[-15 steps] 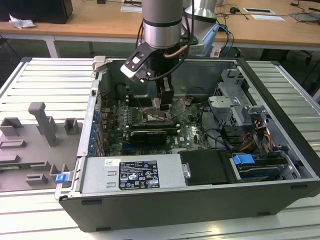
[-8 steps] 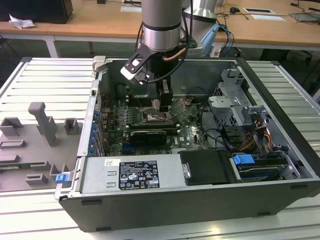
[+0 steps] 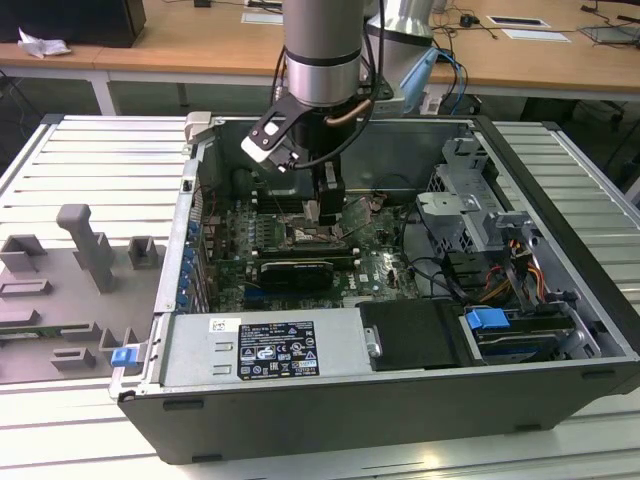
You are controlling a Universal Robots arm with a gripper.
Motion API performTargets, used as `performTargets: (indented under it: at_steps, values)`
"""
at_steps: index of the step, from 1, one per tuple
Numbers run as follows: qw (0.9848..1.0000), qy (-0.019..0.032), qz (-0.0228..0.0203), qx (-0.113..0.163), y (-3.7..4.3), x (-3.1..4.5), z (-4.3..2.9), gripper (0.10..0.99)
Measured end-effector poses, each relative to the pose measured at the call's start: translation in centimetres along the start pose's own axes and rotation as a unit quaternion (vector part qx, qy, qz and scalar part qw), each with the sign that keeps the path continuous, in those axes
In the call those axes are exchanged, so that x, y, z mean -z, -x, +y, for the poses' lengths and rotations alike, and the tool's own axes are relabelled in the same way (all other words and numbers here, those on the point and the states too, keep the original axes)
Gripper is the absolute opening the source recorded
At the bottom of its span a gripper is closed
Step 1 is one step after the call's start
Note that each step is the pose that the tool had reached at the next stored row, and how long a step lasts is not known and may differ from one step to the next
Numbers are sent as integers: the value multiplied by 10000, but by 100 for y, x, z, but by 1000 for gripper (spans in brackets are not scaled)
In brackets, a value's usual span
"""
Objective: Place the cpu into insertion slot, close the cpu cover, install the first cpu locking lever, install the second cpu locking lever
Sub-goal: 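Place the cpu into insertion slot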
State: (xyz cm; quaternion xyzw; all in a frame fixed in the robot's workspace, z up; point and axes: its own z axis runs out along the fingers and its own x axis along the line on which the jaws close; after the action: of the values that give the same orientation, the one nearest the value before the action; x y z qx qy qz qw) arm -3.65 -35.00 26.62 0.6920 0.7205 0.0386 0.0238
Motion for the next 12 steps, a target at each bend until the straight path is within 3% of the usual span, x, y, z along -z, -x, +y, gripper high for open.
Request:
performTargets:
  at_steps: [4,6,12]
  values:
    - [10000,0,-3,-31,-80,-44,0,529]
    - [10000,1,-3,-46,-119,-122,-6,529]
    - [10000,2,-8,-96,-129,-164,-14,529]
